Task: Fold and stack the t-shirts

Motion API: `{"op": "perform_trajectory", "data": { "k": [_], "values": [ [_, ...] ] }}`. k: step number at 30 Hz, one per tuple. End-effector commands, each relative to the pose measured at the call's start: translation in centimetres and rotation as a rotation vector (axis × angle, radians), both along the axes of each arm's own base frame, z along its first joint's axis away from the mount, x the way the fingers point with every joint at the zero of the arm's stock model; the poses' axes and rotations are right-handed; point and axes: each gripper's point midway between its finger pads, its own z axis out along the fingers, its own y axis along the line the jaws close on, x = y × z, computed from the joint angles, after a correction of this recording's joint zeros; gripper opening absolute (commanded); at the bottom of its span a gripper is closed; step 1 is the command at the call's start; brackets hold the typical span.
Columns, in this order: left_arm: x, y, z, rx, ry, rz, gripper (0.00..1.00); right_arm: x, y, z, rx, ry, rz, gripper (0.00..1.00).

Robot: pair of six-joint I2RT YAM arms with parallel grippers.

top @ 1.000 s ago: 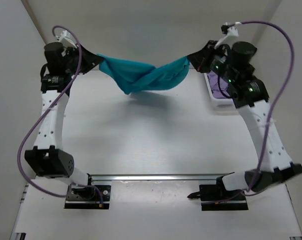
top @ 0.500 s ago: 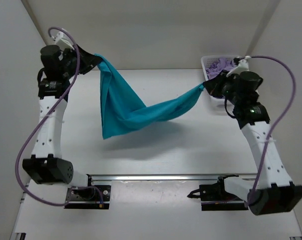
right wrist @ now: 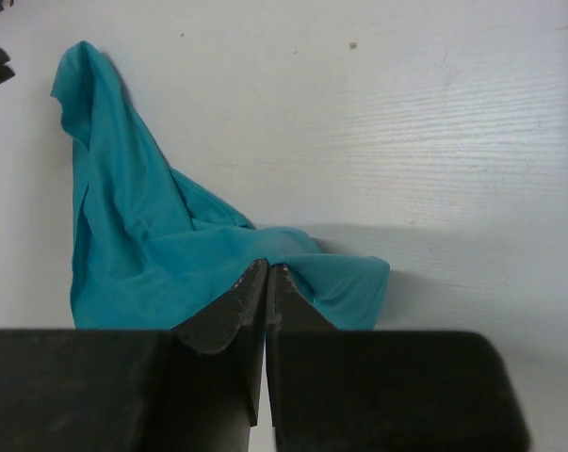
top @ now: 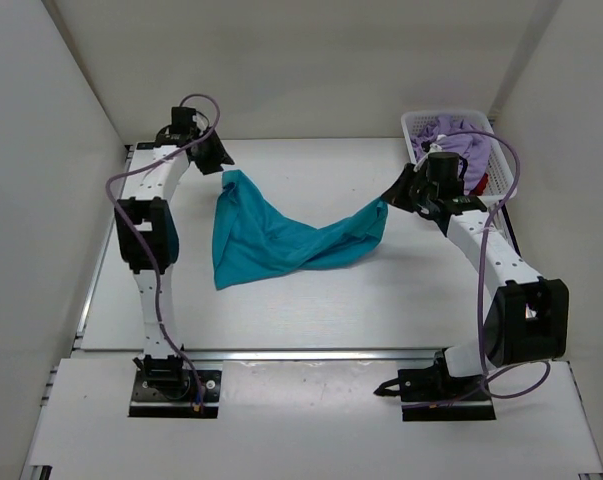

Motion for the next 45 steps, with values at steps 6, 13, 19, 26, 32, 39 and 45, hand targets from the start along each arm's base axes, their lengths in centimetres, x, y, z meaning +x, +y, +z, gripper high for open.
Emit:
{"op": "perform_trajectory", "data": {
  "k": [6,13,19,26,32,39,45],
  "values": [
    [-18.0,0.1,3.6,0.106,-0.129,0.05,0.43,1.4,-0.6,1.8,0.035,-0.088,-0.053,0.0],
    [-30.8,0.6,-4.6,0.042,0.007,0.091,0.36,-0.4,0.0,1.7,0.049,-0.113,-0.038,0.0],
    [-34.4,1.0,-7.1,0.039,0.033,0.181,0.44,-1.7,1.3,1.7,0.056,-0.114,-0.003,0.0],
    [-34.6,2.1,-9.3,-0.047,0.044,0.3,0.45,-2.3,2.7,2.1,0.058,-0.128,0.032,0.01],
    [-34.1,1.9,-10.0,-0.094,0.052,0.36,0.44,-2.6,3.4,2.2,0.077,-0.143,0.061,0.0],
    [-33.9,2.8,-11.0,-0.114,0.047,0.424,0.46,-2.7,3.7,2.1,0.081,-0.142,0.07,0.0],
    [-32.8,2.0,-10.9,-0.145,0.034,0.417,0.4,-3.0,3.9,1.6,0.069,-0.129,0.073,0.0]
  ]
}}
